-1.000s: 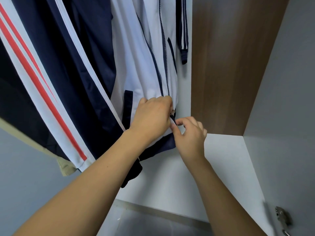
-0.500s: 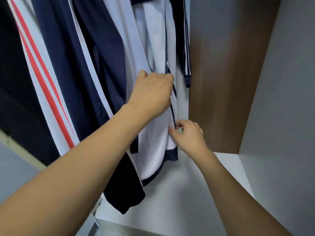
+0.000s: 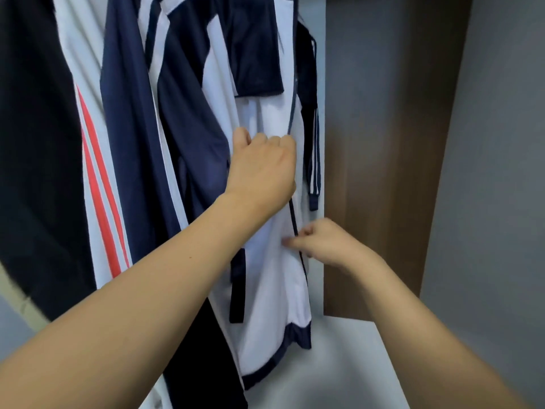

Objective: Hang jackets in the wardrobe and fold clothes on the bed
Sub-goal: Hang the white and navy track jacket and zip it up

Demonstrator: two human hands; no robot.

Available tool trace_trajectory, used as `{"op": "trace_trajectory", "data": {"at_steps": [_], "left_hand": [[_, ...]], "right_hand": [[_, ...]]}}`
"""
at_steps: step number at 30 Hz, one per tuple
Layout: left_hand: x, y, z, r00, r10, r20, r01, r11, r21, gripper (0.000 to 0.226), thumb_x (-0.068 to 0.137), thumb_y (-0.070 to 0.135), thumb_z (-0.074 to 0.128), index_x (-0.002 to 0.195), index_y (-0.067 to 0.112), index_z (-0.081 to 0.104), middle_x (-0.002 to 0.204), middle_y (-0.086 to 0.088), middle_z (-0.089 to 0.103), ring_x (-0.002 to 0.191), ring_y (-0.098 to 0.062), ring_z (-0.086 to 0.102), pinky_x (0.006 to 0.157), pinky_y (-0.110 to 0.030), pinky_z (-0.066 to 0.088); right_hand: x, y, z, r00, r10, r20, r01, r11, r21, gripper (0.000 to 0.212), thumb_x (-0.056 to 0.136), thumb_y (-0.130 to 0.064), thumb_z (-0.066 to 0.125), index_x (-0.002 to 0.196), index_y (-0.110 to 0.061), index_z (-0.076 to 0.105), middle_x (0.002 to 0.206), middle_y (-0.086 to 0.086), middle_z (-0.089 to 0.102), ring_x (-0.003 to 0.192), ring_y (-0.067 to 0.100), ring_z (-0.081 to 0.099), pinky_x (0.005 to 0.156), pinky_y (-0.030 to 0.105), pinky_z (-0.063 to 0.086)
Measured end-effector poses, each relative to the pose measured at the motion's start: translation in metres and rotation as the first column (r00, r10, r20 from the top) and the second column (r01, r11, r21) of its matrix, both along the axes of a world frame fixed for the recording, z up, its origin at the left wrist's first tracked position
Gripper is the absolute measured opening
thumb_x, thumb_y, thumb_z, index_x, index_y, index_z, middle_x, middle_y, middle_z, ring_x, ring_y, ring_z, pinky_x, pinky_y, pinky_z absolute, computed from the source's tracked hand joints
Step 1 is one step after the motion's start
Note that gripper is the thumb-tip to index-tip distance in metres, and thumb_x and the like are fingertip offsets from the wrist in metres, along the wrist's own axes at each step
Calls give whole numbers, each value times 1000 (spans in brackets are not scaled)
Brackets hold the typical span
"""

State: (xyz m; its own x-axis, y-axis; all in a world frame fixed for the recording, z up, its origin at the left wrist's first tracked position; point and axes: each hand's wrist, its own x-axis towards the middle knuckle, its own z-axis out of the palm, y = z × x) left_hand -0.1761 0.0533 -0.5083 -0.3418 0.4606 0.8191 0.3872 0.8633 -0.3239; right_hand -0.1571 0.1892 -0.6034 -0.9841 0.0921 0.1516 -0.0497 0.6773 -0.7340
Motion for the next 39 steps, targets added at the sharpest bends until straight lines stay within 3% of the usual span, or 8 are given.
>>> {"op": "trace_trajectory", "data": {"at_steps": [4, 11, 17, 20, 25, 31, 35, 39], "left_hand": [[3, 8, 18, 998, 23, 60, -16, 994, -112, 11, 80, 4, 46, 81, 13, 40, 61, 3, 33, 70, -23, 37, 82, -39, 23], [-2, 4, 65, 997, 70, -36, -70, 997, -14, 10, 80, 2, 42, 81, 11, 38, 61, 1, 33, 69, -24, 37, 91, -42, 27], [-8, 12, 86, 997, 46, -61, -55, 987, -151, 15, 75, -1, 39, 76, 13, 33, 59, -1, 34, 55, -18, 25, 87, -41, 25], [-9, 10, 116, 991, 66, -120, -84, 984, -156, 18, 70, -2, 38, 71, 14, 31, 57, -2, 35, 54, -18, 23, 88, -42, 25], [-20, 2, 161, 975, 125, -186, -144, 985, -95, 14, 76, -2, 41, 79, 11, 39, 61, -2, 39, 66, -25, 39, 96, -44, 26], [-24, 0, 177, 969, 93, -231, -157, 948, -277, 11, 81, 2, 44, 83, 13, 43, 62, 0, 39, 70, -25, 40, 83, -41, 22], [-24, 2, 190, 962, 83, -258, -172, 923, -345, 9, 79, 3, 44, 83, 11, 44, 63, -1, 42, 69, -25, 41, 80, -41, 20], [-25, -4, 217, 958, 85, -275, -148, 966, -214, 7, 81, 7, 47, 83, 11, 41, 67, -2, 46, 72, -25, 39, 91, -44, 25]], "right_hand": [[-11, -8, 30, 948, -62, -314, 61, 998, -12, 45, 85, -36, 69, 56, -17, 41, 46, -11, 38, 41, 6, 36, 47, 24, 28], [-17, -5, 41, 992, -50, -116, 73, 978, 197, 42, 88, -27, 63, 56, -15, 37, 54, -2, 38, 48, 15, 37, 46, 25, 27], [-22, -11, 86, 879, -95, -468, 69, 995, -73, 40, 84, -26, 64, 54, -15, 39, 52, -2, 39, 50, 17, 37, 52, 27, 29], [-24, -15, 99, 930, -46, -365, 98, 987, 124, 39, 82, -16, 57, 50, -16, 36, 51, 1, 38, 51, 20, 35, 53, 27, 28], [-19, -18, 149, 997, -11, 73, -16, 934, 356, 16, 85, -17, 61, 73, -7, 65, 62, 1, 68, 60, 15, 58, 60, 26, 47], [-26, -18, 195, 948, 26, -318, -86, 981, -176, 14, 89, -20, 63, 97, -10, 70, 81, 3, 67, 67, 16, 57, 57, 24, 43], [-38, -23, 200, 908, -20, -418, 34, 999, 26, 19, 92, -21, 59, 82, -7, 67, 79, 5, 63, 75, 23, 58, 65, 27, 45], [-42, -24, 204, 925, -34, -377, 128, 966, 226, 18, 91, -15, 52, 76, -4, 56, 75, 7, 55, 69, 25, 51, 62, 29, 40]]}}
